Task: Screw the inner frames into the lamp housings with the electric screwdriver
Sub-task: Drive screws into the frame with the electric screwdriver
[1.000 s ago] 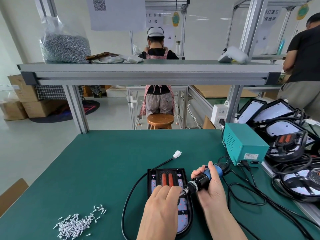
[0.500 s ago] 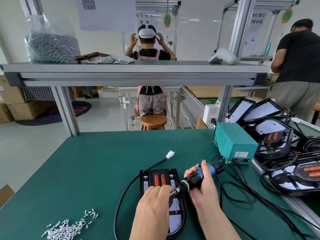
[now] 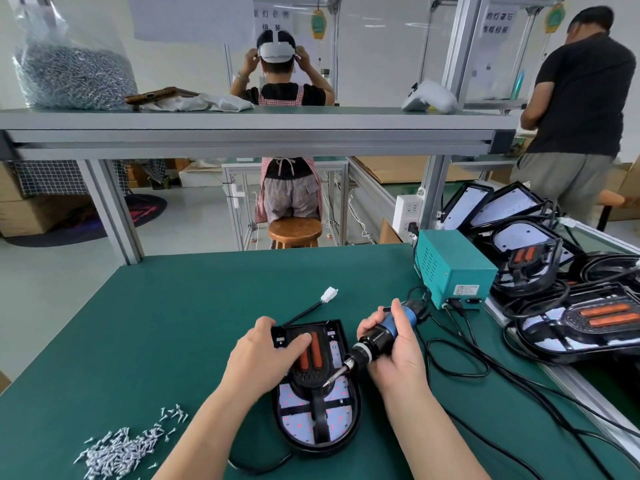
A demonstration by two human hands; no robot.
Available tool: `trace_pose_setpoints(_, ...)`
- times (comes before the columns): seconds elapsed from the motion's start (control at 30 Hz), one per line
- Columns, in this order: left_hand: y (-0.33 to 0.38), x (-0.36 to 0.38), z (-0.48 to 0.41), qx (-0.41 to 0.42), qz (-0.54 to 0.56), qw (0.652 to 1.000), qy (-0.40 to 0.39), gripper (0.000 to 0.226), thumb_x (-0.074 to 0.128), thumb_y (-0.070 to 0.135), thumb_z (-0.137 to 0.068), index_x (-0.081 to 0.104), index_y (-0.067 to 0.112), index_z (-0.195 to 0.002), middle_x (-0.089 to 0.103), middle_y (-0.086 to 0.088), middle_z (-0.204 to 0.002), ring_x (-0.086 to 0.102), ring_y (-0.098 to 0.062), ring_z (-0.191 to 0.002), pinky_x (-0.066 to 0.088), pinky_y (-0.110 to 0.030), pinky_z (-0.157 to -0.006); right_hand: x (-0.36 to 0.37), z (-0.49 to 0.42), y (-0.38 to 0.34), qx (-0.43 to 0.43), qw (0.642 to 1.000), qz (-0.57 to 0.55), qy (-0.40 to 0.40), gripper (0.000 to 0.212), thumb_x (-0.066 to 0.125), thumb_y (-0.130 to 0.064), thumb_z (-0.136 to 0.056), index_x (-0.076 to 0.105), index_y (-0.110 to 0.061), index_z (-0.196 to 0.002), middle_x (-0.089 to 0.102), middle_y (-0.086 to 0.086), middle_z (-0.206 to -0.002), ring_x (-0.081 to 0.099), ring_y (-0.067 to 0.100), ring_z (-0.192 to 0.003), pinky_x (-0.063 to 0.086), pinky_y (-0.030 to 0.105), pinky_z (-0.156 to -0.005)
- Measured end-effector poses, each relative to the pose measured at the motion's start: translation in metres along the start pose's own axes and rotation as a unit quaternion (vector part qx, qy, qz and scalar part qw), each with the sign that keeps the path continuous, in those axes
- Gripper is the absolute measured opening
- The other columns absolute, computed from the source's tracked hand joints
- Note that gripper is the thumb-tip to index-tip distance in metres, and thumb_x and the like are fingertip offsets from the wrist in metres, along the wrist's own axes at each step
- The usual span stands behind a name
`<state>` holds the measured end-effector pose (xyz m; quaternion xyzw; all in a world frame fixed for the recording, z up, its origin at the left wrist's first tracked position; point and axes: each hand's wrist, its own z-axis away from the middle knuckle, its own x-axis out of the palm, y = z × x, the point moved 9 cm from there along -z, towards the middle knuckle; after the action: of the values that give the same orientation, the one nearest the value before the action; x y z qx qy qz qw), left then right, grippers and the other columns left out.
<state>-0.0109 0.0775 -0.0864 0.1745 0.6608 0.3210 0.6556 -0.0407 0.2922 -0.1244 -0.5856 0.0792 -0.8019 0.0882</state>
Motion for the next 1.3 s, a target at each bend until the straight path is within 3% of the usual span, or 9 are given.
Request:
trace_pose_setpoints(0.07, -0.005, 0.009, 0.001, -0.012, 0.071, 0.997, -0.006, 0.071, 0.069, 0.060, -0.085, 0.044, 0.021, -0.138, 0.061, 0.009, -0.097, 0.060, -0.021, -0.099, 0.045, -0.032, -0.083, 0.004, 0.005, -0.005, -0.015, 1.000, 0.005, -0.001, 0.022, 0.072, -0.024, -0.089, 0.055, -0.011, -0.092, 0.055, -0.001, -0.073, 0.056, 0.007, -0.054, 0.053, 0.023, -0.051)
trace_pose_setpoints(0.17, -0.018, 0.027, 0.006, -0.068, 0.244, 0.966, -0.040, 0.076, 0.076, 0.049, -0.084, 0.036, 0.027, -0.145, 0.063, -0.002, -0.121, 0.062, -0.024, -0.112, 0.049, -0.037, -0.096, 0.011, 0.014, -0.012, -0.052, 0.998, 0.027, 0.001, 0.018, 0.070, -0.021, -0.093, 0.055, -0.012, -0.091, 0.056, 0.000, -0.068, 0.056, 0.008, -0.051, 0.052, 0.023, -0.050)
trace_pose_setpoints(0.23, -0.019, 0.037, 0.009, -0.085, 0.313, 0.944, -0.058, 0.075, 0.082, 0.043, -0.080, 0.041, 0.023, -0.139, 0.066, -0.001, -0.121, 0.065, -0.022, -0.110, 0.051, -0.041, -0.100, 0.017, 0.020, -0.018, -0.082, 0.995, 0.053, 0.000, 0.017, 0.069, -0.019, -0.094, 0.054, -0.014, -0.094, 0.055, 0.000, -0.065, 0.055, 0.008, -0.050, 0.051, 0.023, -0.051)
trace_pose_setpoints(0.3, -0.015, 0.043, 0.011, -0.089, 0.346, 0.932, -0.067, 0.058, 0.084, 0.032, -0.080, 0.052, 0.018, -0.126, 0.073, 0.000, -0.112, 0.071, -0.020, -0.101, 0.056, -0.040, -0.094, 0.026, 0.026, -0.023, -0.117, 0.989, 0.091, -0.007, 0.018, 0.069, -0.016, -0.095, 0.052, -0.014, -0.098, 0.054, 0.001, -0.064, 0.053, 0.009, -0.050, 0.050, 0.023, -0.053)
trace_pose_setpoints(0.4, -0.007, 0.042, 0.010, -0.086, 0.368, 0.924, -0.057, 0.039, 0.084, 0.022, -0.081, 0.061, 0.017, -0.111, 0.077, 0.000, -0.099, 0.075, -0.018, -0.089, 0.058, -0.032, -0.078, 0.047, 0.039, -0.027, -0.182, 0.967, 0.173, -0.037, 0.018, 0.068, -0.011, -0.095, 0.050, -0.013, -0.100, 0.054, 0.002, -0.062, 0.052, 0.011, -0.051, 0.049, 0.026, -0.052)
trace_pose_setpoints(0.57, -0.006, 0.041, 0.010, -0.087, 0.361, 0.926, -0.067, 0.040, 0.085, 0.025, -0.080, 0.059, 0.020, -0.110, 0.075, 0.002, -0.106, 0.073, -0.020, -0.098, 0.056, -0.043, -0.095, 0.079, 0.062, -0.016, -0.263, 0.911, 0.302, -0.100, 0.018, 0.065, -0.010, -0.096, 0.048, -0.012, -0.104, 0.053, 0.001, -0.060, 0.051, 0.016, -0.055, 0.044, 0.036, -0.067)
trace_pose_setpoints(0.8, -0.011, 0.042, 0.010, -0.094, 0.360, 0.926, -0.070, 0.047, 0.087, 0.031, -0.073, 0.059, 0.019, -0.109, 0.076, -0.002, -0.103, 0.075, -0.024, -0.093, 0.058, -0.048, -0.092, 0.095, 0.074, 0.001, -0.285, 0.869, 0.376, -0.149, 0.020, 0.067, -0.005, -0.093, 0.050, -0.012, -0.101, 0.051, 0.009, -0.067, 0.050, 0.019, -0.053, 0.047, 0.023, -0.055)
trace_pose_setpoints(1.13, -0.013, 0.044, 0.010, -0.096, 0.356, 0.927, -0.070, 0.041, 0.087, 0.031, -0.075, 0.061, 0.021, -0.105, 0.077, 0.002, -0.096, 0.076, -0.017, -0.084, 0.060, -0.042, -0.085, 0.099, 0.077, 0.010, -0.290, 0.858, 0.388, -0.173, 0.020, 0.067, -0.008, -0.091, 0.050, -0.013, -0.101, 0.049, 0.017, -0.072, 0.053, 0.022, -0.059, 0.051, 0.023, -0.060)
trace_pose_setpoints(1.3, -0.013, 0.044, 0.014, -0.104, 0.349, 0.928, -0.075, 0.044, 0.086, 0.033, -0.070, 0.060, 0.022, -0.104, 0.077, 0.001, -0.095, 0.075, -0.020, -0.087, 0.060, -0.044, -0.087, 0.105, 0.082, 0.017, -0.276, 0.842, 0.415, -0.205, 0.023, 0.070, -0.015, -0.088, 0.053, -0.014, -0.105, 0.054, 0.010, -0.067, 0.055, 0.019, -0.058, 0.049, 0.023, -0.060)
